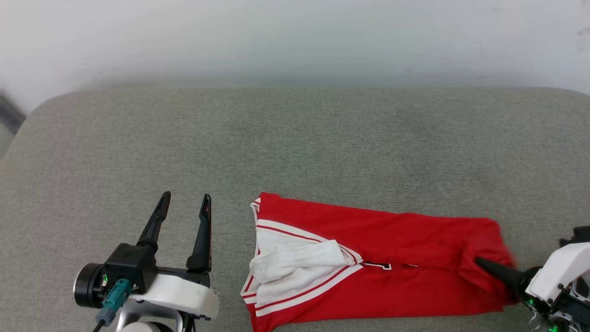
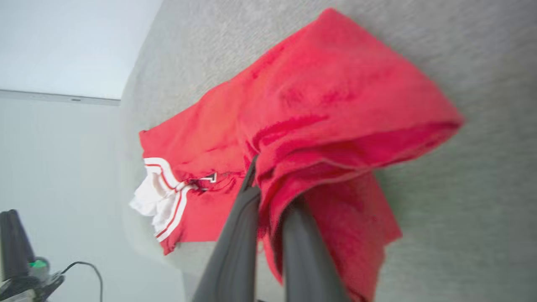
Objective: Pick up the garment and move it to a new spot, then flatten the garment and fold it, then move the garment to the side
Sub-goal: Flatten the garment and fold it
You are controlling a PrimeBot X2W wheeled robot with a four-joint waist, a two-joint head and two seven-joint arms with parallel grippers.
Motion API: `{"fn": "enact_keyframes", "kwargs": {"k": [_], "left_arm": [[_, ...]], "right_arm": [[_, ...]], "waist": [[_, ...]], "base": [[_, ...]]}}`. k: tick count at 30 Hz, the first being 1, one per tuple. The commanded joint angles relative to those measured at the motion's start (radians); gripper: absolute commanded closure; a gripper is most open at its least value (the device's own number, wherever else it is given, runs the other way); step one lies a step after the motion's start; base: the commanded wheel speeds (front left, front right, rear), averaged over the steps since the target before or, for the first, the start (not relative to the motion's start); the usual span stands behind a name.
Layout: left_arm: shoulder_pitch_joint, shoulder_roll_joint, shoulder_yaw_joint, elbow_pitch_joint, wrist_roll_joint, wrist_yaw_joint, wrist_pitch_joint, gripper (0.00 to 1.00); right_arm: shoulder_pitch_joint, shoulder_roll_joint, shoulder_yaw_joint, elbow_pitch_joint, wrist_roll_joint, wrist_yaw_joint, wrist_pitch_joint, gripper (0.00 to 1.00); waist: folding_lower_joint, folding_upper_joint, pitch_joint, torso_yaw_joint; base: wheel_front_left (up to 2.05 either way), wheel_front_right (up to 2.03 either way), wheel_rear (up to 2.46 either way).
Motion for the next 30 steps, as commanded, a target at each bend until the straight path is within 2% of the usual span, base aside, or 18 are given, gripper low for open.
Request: {"fn": "enact_keyframes", "kwargs": {"k": [1, 6, 9, 13, 19, 25, 26, 27, 28, 29, 30], "left_arm": [[-0.005, 0.0, -0.003, 0.0, -0.002, 0.001, 0.0, 0.0], [-0.012, -0.007, -0.01, 0.003, -0.007, -0.002, 0.002, 0.0], [-0.018, -0.009, -0.016, 0.005, -0.009, -0.006, 0.004, 0.0], [-0.024, -0.013, -0.024, 0.009, -0.01, -0.008, 0.005, 0.0], [-0.044, -0.023, -0.035, 0.016, -0.015, -0.017, 0.001, 0.0], [-0.063, -0.033, -0.037, 0.024, -0.017, -0.018, -0.01, 0.0], [-0.062, -0.034, -0.037, 0.026, -0.019, -0.018, -0.012, 0.0], [-0.064, -0.035, -0.036, 0.028, -0.02, -0.018, -0.015, 0.0], [-0.064, -0.036, -0.035, 0.03, -0.022, -0.017, -0.017, 0.0], [-0.065, -0.037, -0.035, 0.032, -0.023, -0.018, -0.019, 0.0], [-0.066, -0.038, -0.035, 0.035, -0.023, -0.019, -0.021, 0.0]], "right_arm": [[-0.008, 0.01, -0.009, -0.01, 0.099, 0.0, 0.065, 1.0], [0.012, 0.029, 0.062, 0.043, 0.394, 0.0, 0.166, 1.0], [0.002, 0.025, 0.158, 0.101, 0.551, 0.0, 0.141, 1.0], [-0.031, 0.026, 0.319, 0.147, 0.678, 0.0, 0.055, 1.0], [-0.09, 0.026, 0.543, 0.175, 0.775, 0.0, -0.079, 1.0], [-0.149, 0.025, 0.657, 0.195, 0.738, 0.0, -0.196, 0.98], [-0.159, 0.025, 0.678, 0.207, 0.716, 0.0, -0.212, 0.89], [-0.168, 0.026, 0.695, 0.218, 0.7, 0.0, -0.229, 0.72], [-0.179, 0.025, 0.707, 0.229, 0.676, 0.0, -0.249, 0.33], [-0.189, 0.025, 0.72, 0.236, 0.659, 0.0, -0.267, 0.0], [-0.194, 0.026, 0.734, 0.243, 0.648, 0.0, -0.28, 0.0]], "waist": [[0.0, 0.0, -0.002, 0.01], [0.0, 0.0, -0.003, 0.042], [0.0, 0.0, -0.001, 0.064], [0.0, 0.0, 0.004, 0.096], [0.0, 0.0, 0.026, 0.146], [0.0, 0.0, 0.055, 0.178], [0.0, 0.0, 0.061, 0.182], [0.0, 0.0, 0.065, 0.185], [0.0, 0.0, 0.069, 0.187], [0.0, 0.0, 0.072, 0.189], [0.0, 0.0, 0.074, 0.191]], "base": [[0.0, 0.0, 0.0], [0.0, 0.0, 0.0], [0.0, 0.0, 0.0], [0.0, 0.0, 0.0], [0.0, 0.0, 0.0], [0.0, 0.0, 0.0], [0.0, 0.0, 0.0], [0.0, 0.0, 0.0], [0.0, 0.0, 0.0], [0.0, 0.0, 0.0], [0.0, 0.0, 0.0]]}}
